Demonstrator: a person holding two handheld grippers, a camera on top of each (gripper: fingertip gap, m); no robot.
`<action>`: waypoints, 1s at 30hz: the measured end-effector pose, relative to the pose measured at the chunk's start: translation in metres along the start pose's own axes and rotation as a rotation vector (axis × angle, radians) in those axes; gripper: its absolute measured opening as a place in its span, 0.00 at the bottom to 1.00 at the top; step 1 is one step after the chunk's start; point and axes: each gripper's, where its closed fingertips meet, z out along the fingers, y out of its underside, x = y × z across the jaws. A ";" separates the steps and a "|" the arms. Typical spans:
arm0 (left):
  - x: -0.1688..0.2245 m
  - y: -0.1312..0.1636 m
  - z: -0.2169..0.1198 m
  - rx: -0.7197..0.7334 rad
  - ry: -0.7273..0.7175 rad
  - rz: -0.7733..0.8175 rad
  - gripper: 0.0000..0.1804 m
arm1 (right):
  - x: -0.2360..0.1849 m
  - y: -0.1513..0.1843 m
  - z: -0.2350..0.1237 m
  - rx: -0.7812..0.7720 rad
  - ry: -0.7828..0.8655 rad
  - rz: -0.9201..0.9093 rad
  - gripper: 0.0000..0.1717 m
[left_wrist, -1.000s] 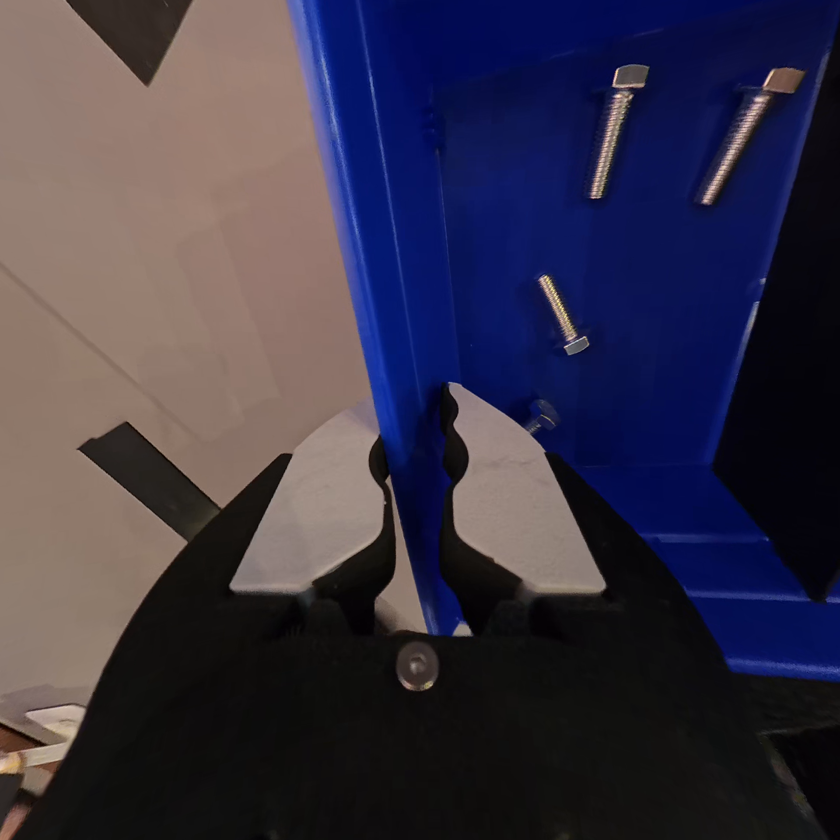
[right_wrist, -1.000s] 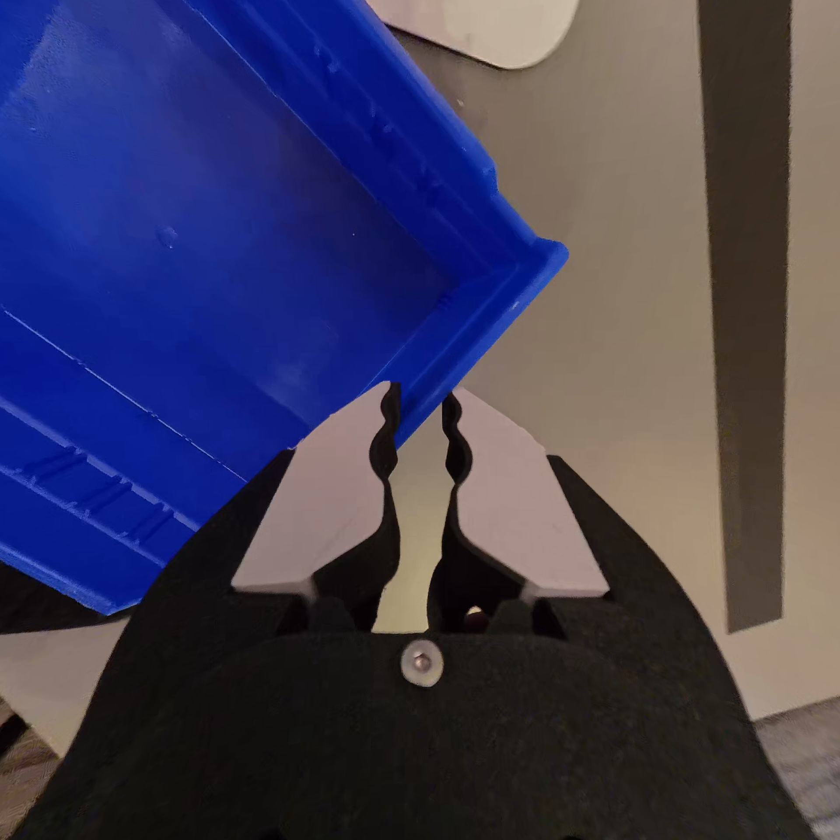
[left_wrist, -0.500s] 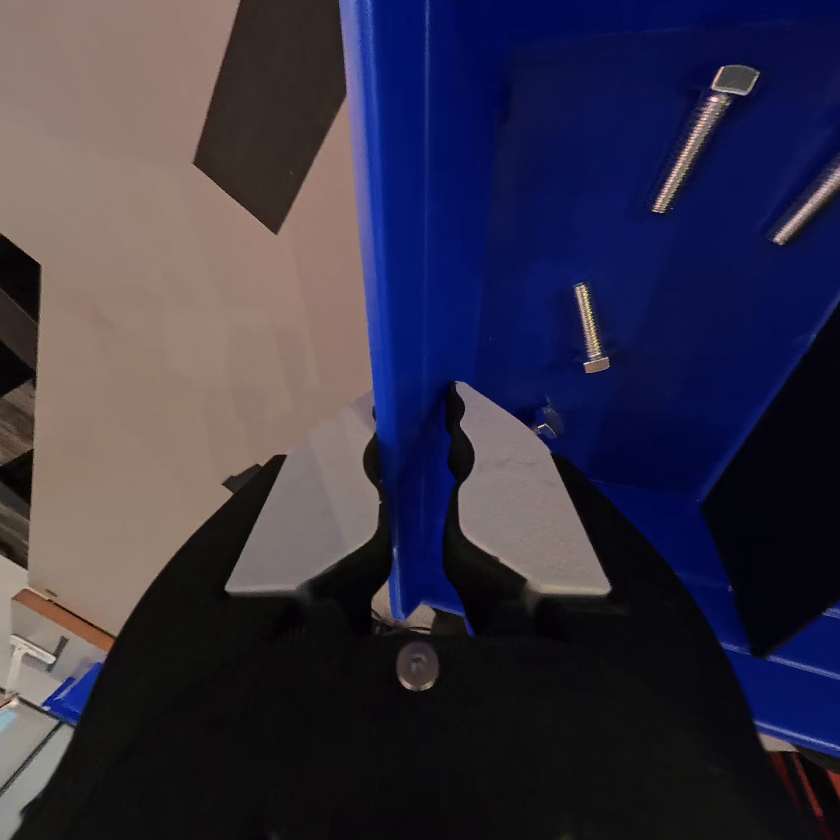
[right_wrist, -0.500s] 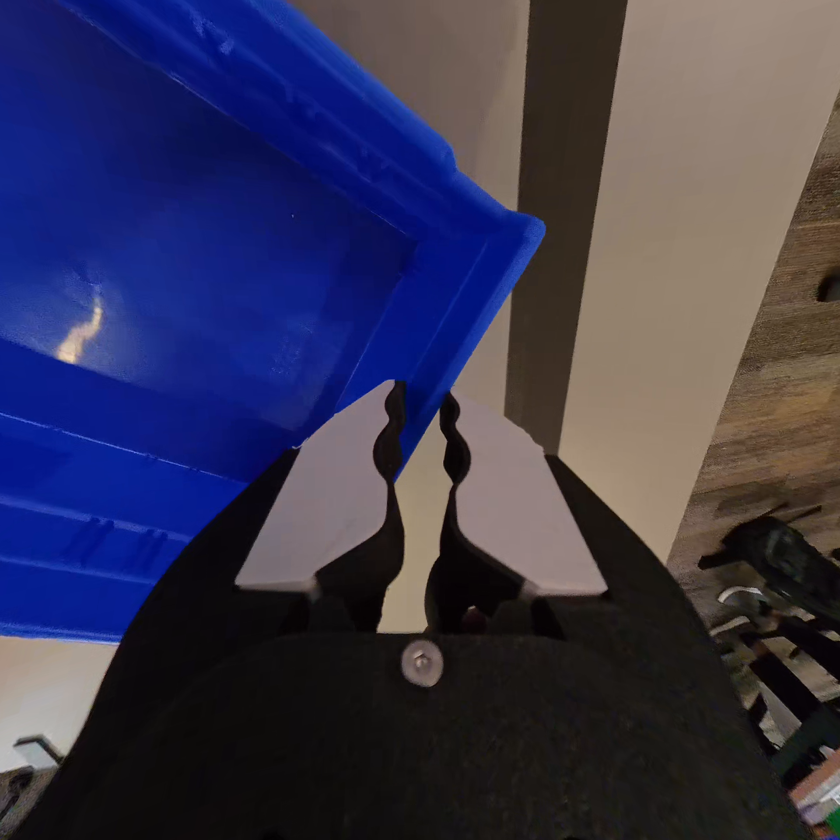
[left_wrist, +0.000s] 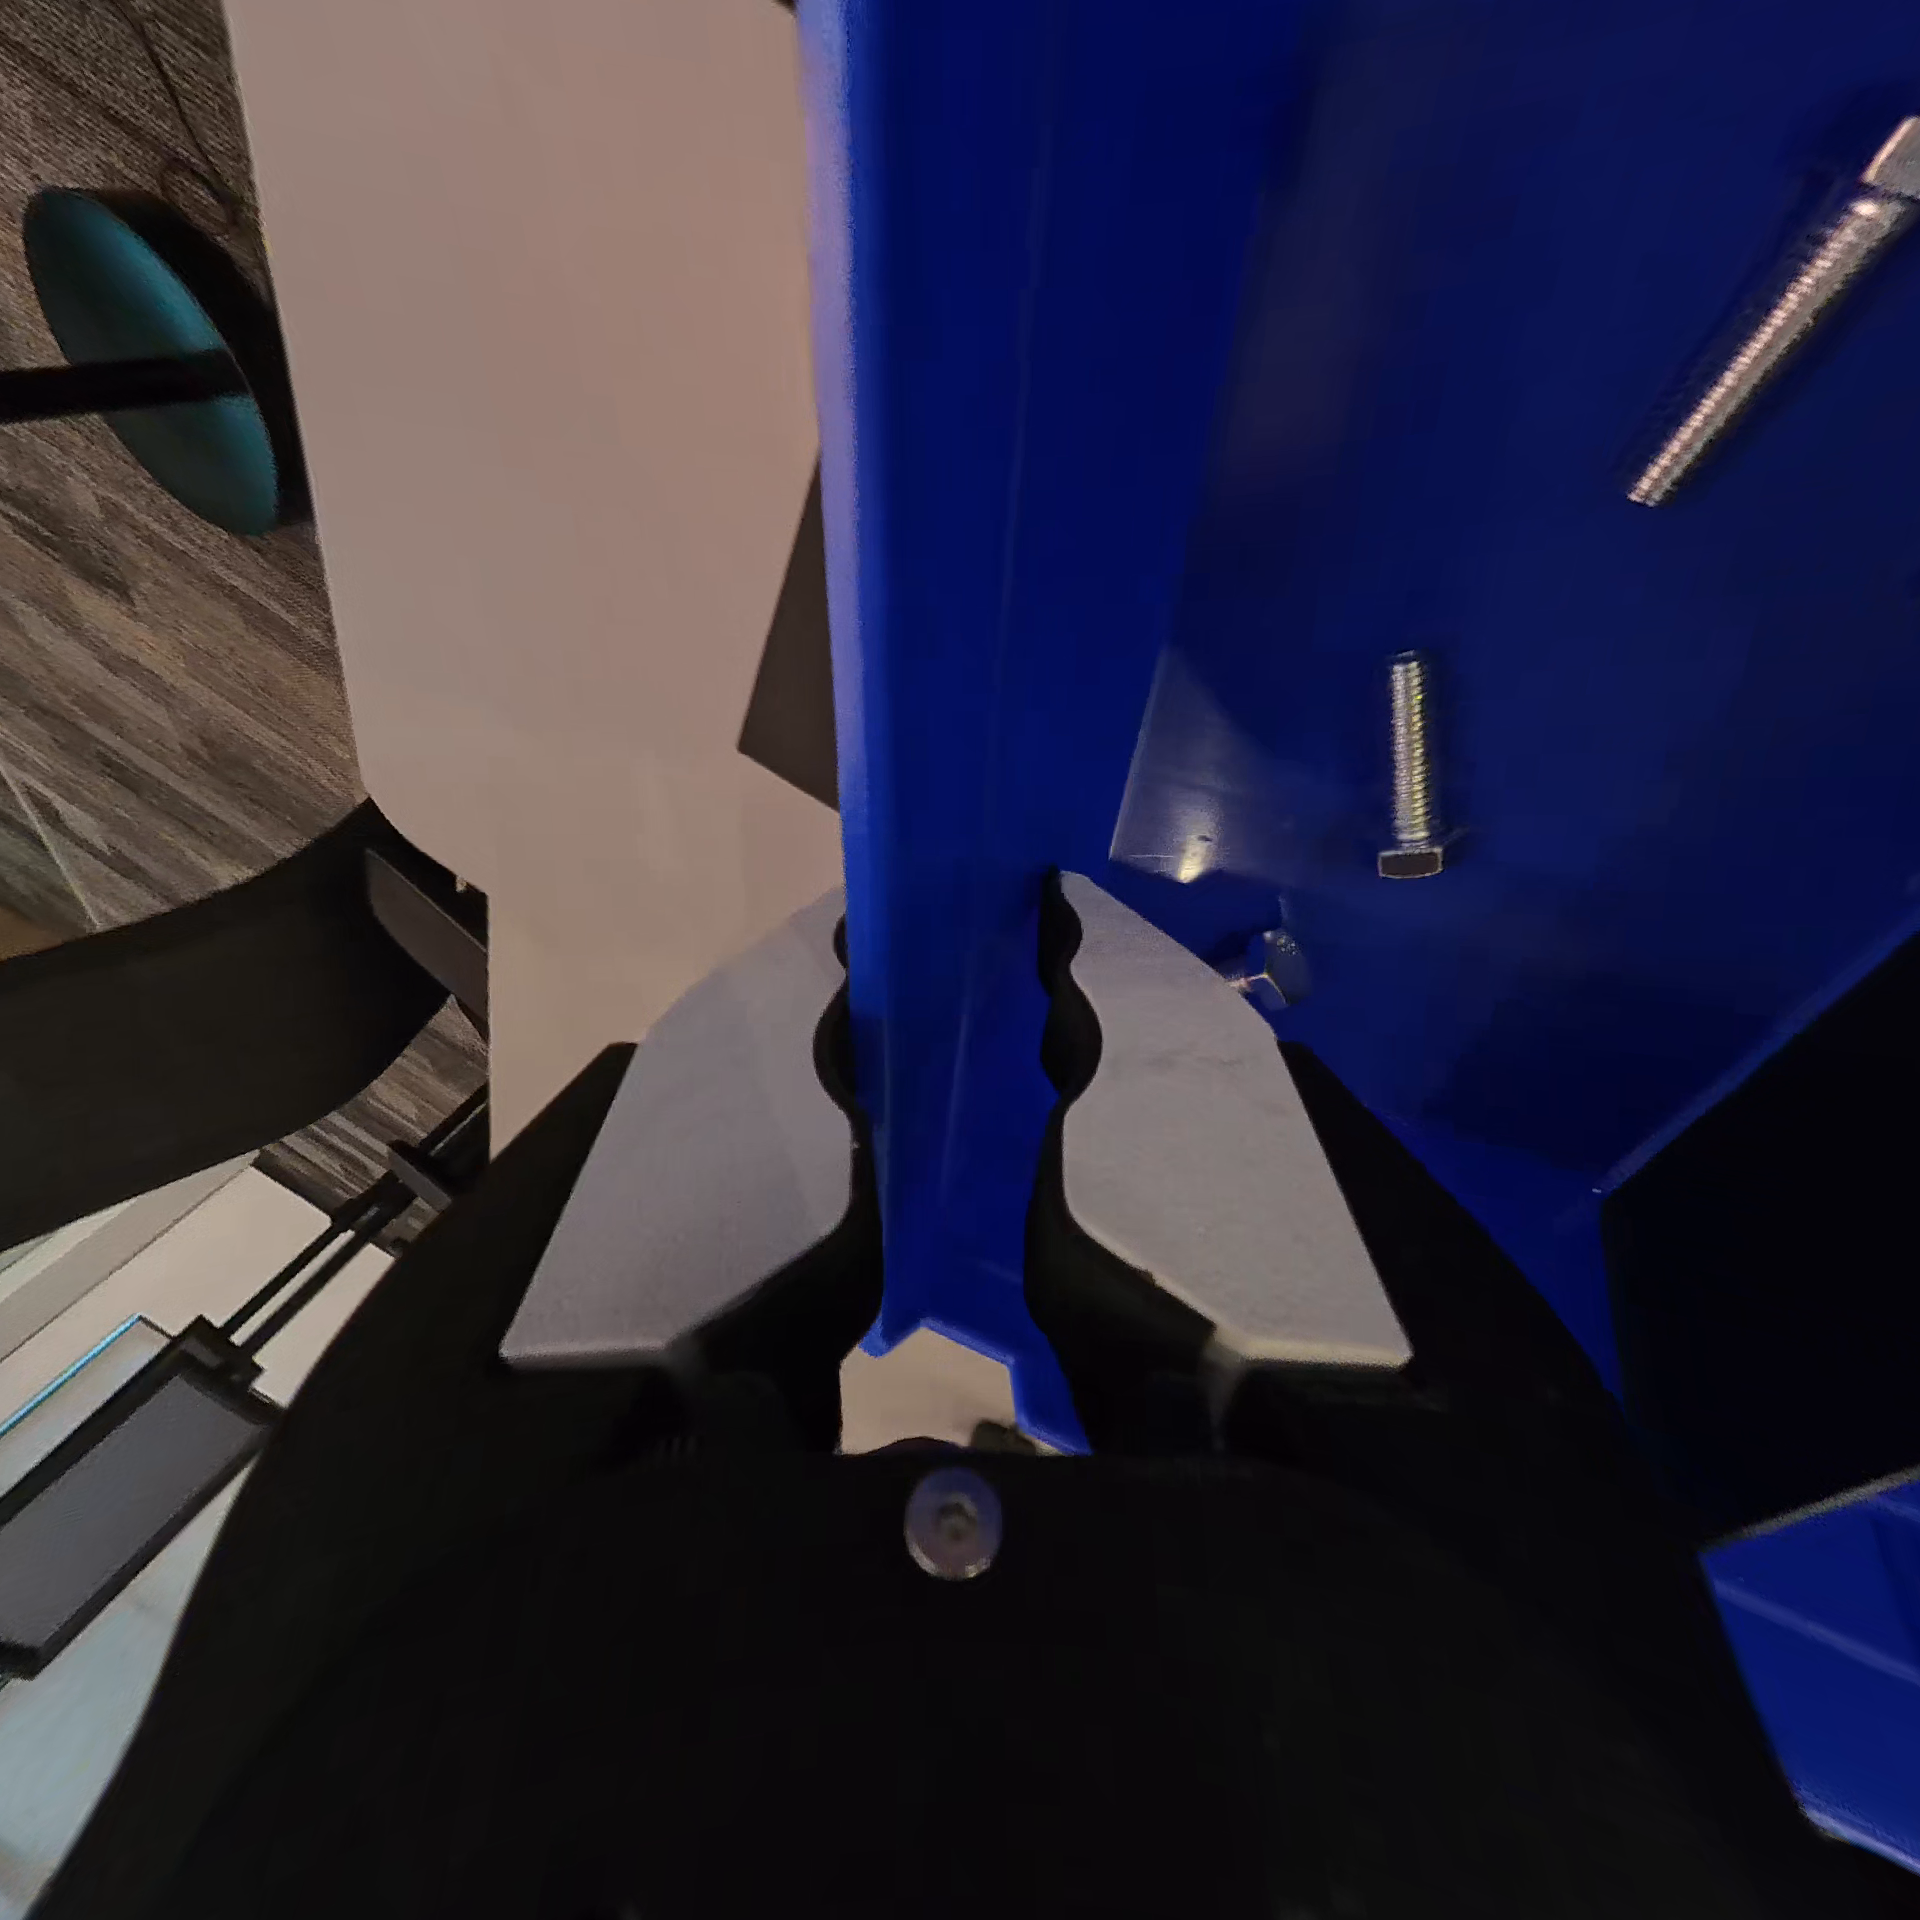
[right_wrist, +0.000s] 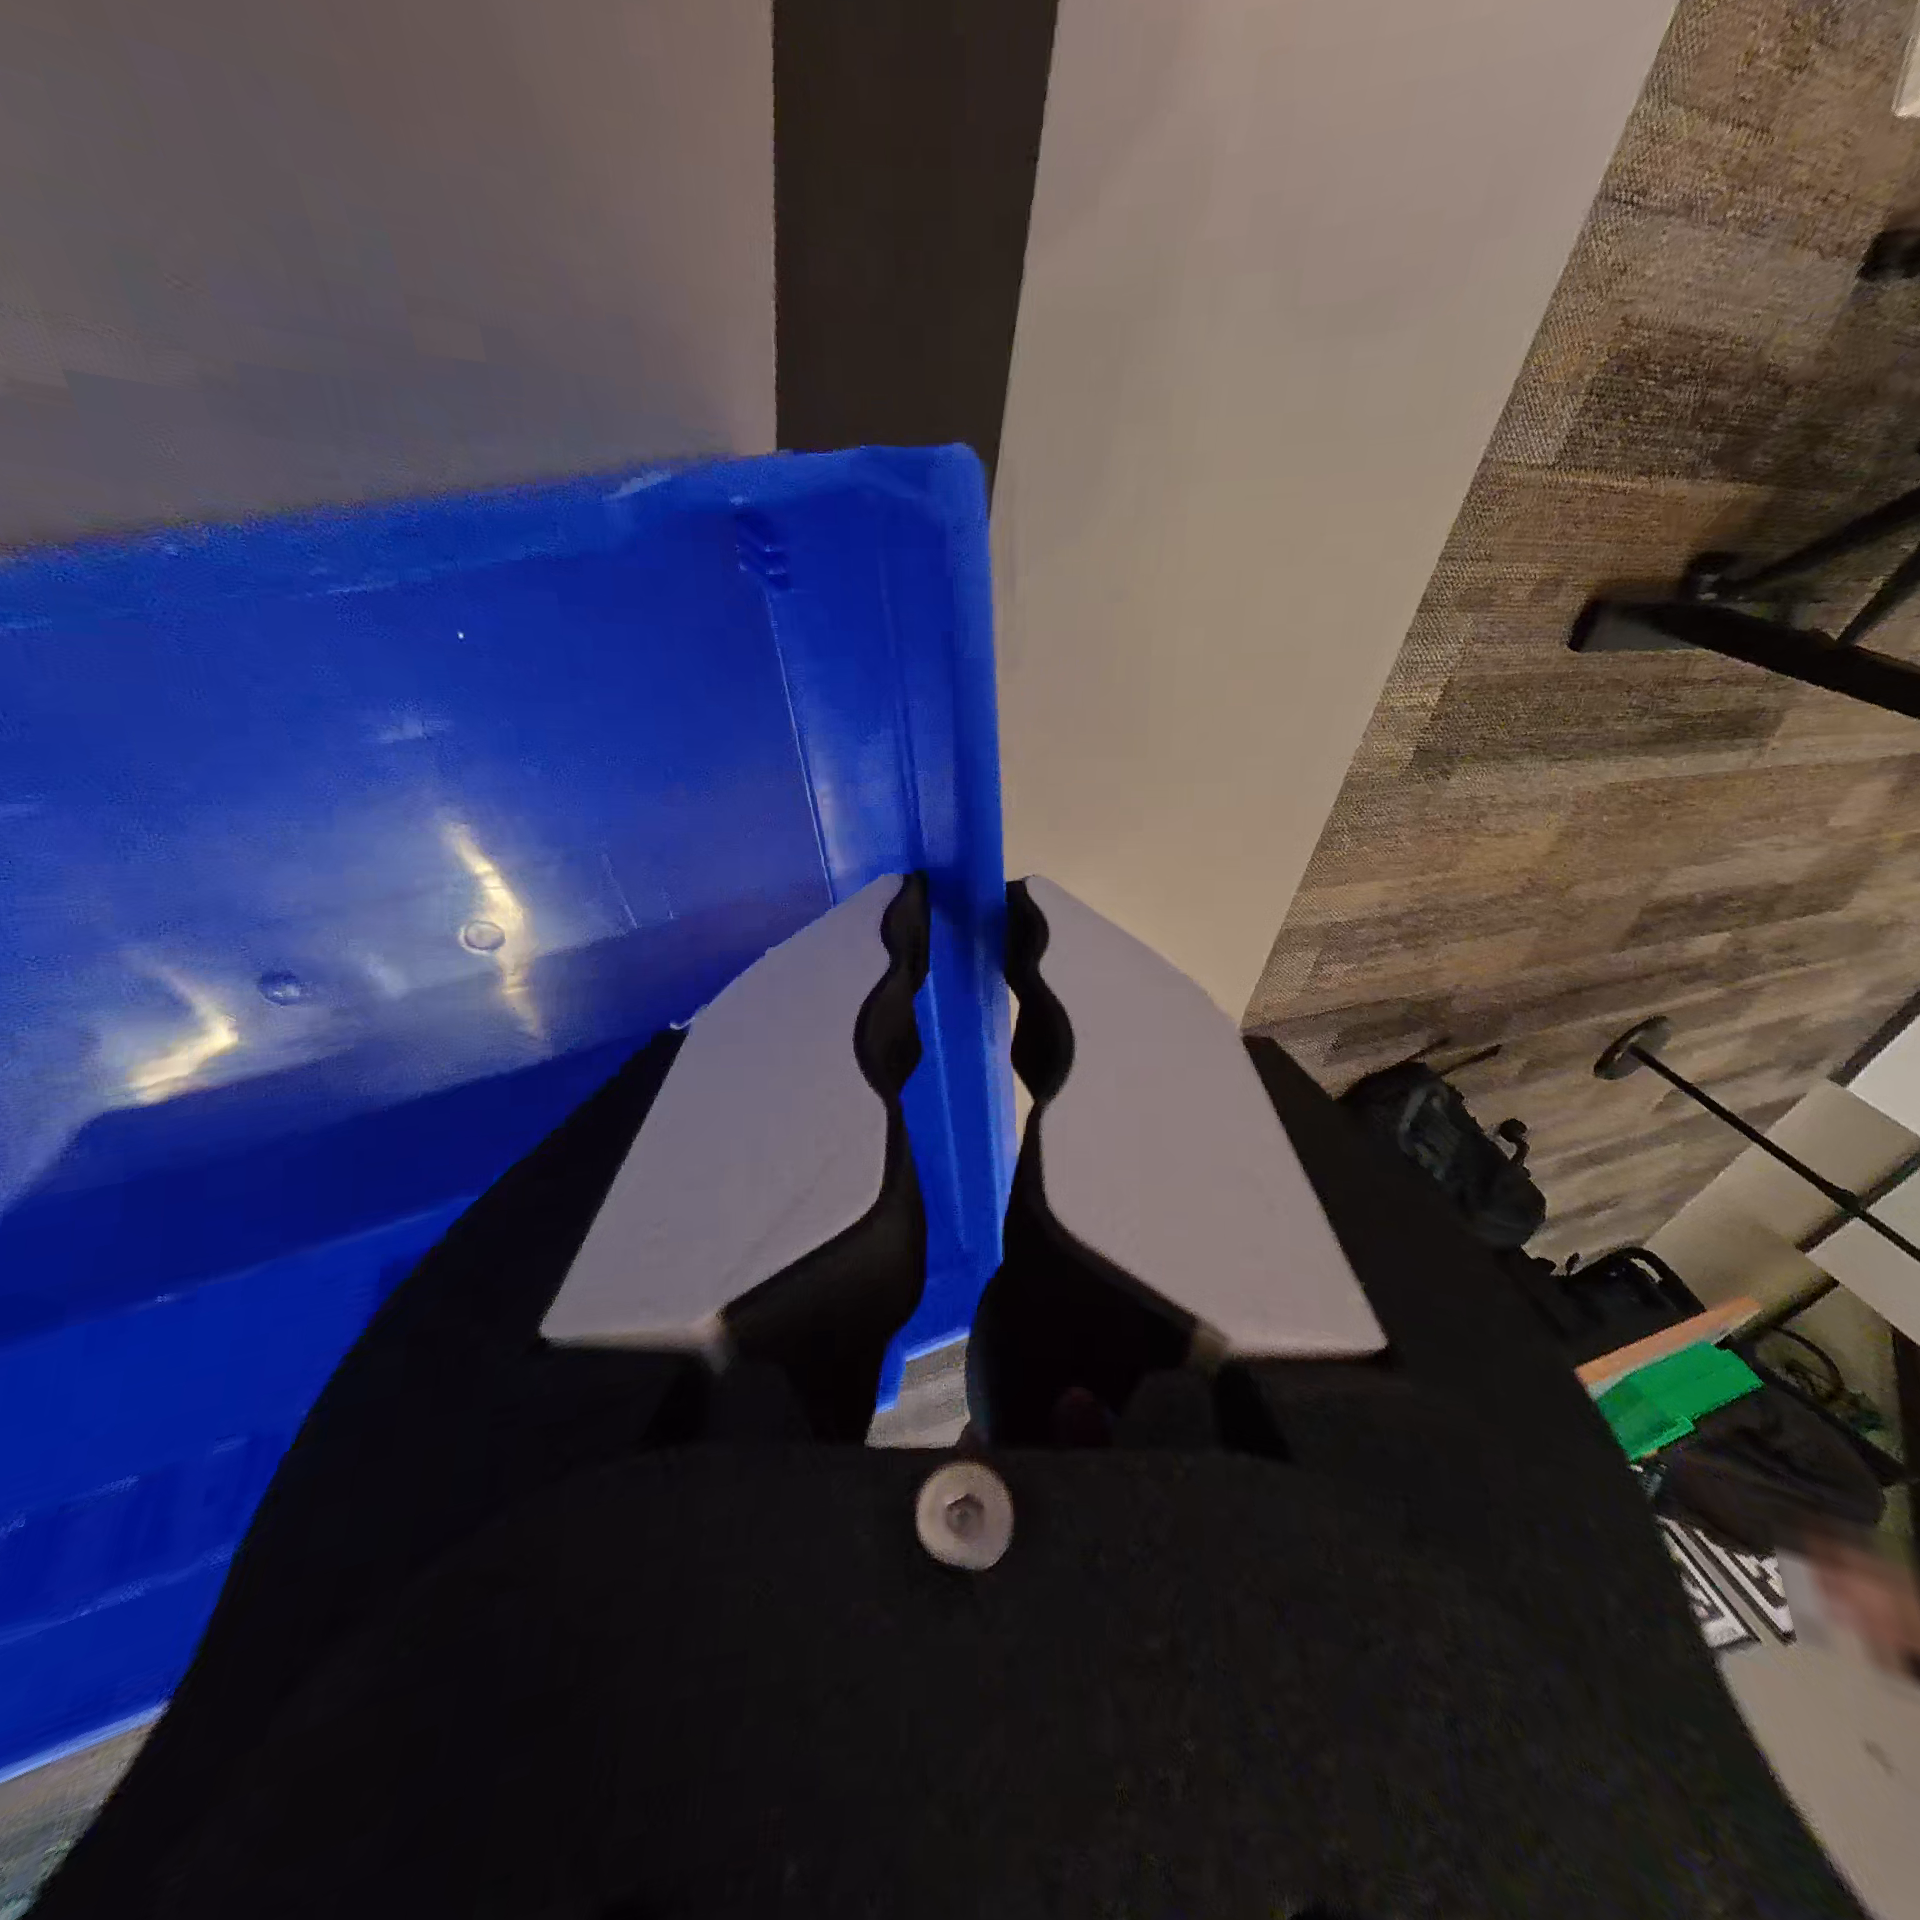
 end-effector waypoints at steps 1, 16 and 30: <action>-0.002 -0.004 0.001 0.003 -0.001 0.005 0.17 | 0.002 0.000 0.001 0.004 -0.005 0.007 0.08; -0.032 -0.025 0.010 -0.034 -0.032 0.056 0.18 | 0.028 0.012 0.012 0.036 0.020 0.145 0.08; -0.054 -0.045 0.014 -0.055 -0.128 0.181 0.18 | 0.038 0.007 0.015 0.024 0.039 0.129 0.08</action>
